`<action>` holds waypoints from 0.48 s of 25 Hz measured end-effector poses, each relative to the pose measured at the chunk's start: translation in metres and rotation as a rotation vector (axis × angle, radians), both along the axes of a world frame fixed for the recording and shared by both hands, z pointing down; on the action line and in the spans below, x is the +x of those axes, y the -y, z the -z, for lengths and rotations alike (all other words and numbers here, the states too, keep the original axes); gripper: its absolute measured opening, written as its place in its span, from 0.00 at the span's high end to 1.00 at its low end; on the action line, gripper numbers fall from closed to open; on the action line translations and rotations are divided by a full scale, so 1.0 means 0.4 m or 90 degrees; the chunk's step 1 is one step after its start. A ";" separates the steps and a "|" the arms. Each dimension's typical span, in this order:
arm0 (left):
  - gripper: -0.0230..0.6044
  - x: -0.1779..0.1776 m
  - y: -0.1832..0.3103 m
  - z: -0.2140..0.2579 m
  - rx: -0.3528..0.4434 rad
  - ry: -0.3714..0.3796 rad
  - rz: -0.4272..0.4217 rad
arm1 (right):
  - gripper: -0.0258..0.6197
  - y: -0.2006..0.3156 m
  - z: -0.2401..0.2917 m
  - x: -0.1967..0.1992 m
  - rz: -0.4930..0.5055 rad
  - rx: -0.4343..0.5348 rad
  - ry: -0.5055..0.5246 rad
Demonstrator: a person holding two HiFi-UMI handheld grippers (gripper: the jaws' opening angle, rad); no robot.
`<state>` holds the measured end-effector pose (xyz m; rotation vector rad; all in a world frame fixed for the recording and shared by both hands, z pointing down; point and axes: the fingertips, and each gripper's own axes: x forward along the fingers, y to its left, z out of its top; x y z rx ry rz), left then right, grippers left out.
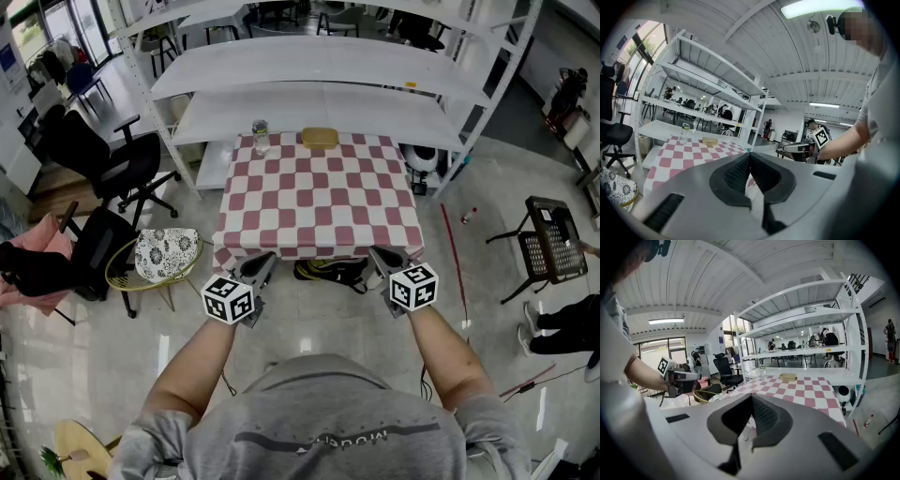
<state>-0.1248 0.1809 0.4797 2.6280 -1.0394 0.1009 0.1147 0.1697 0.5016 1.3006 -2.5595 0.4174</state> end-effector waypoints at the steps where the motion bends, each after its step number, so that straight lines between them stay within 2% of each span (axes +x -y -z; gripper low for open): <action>1: 0.94 0.000 -0.002 -0.001 0.000 0.002 -0.001 | 0.92 -0.001 0.001 -0.001 0.001 0.001 -0.001; 12: 0.94 0.019 -0.006 0.007 0.005 0.006 -0.004 | 0.92 0.000 0.006 0.011 0.003 0.006 0.005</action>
